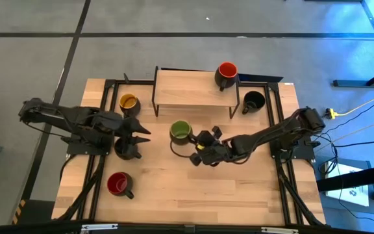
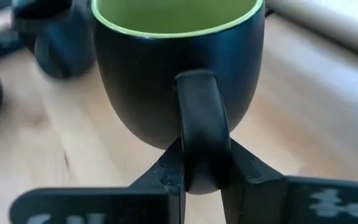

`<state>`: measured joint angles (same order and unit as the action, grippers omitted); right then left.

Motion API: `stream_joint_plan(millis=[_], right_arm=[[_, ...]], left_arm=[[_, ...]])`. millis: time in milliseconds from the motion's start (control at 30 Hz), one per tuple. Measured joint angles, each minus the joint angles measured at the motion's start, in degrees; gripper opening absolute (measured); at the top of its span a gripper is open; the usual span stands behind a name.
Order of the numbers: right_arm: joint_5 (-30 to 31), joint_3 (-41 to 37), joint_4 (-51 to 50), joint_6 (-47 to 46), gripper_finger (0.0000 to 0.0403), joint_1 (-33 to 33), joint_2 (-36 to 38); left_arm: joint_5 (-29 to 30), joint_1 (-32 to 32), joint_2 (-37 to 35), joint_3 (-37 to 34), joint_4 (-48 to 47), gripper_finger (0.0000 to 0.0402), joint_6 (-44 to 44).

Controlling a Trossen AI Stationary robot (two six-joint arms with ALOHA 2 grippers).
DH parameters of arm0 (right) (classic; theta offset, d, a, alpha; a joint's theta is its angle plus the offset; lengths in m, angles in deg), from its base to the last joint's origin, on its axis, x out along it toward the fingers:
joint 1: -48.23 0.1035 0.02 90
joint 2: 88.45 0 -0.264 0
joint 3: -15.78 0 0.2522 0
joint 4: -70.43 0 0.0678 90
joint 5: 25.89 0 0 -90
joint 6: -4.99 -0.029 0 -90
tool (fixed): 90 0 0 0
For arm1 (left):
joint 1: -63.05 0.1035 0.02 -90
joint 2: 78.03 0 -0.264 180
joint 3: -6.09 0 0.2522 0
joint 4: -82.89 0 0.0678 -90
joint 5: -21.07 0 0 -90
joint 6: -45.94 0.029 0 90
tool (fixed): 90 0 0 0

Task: Place coffee mugs
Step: Put the green mug on the shelf

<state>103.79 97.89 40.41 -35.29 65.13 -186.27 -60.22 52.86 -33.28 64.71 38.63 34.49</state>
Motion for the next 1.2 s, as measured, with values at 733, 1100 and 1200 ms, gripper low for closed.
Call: stream_joint_plan(millis=[733,1100,1200], right_arm=[[14.84,8.84,-19.49,-16.57,0.0043,-16.69,6.26],[14.77,8.84,-14.97,-16.52,0.0043,-20.75,4.02],[15.32,8.84,-14.77,-16.51,0.0043,-21.6,2.83]], left_arm=[[4.34,0.02,-3.57,0.0,0.15,0.0132,0.06],[4.34,0.04,-3.58,0.0,0.3,0.0131,0.06],[4.61,0.04,-3.57,0.0,0.43,0.0131,0.06]])
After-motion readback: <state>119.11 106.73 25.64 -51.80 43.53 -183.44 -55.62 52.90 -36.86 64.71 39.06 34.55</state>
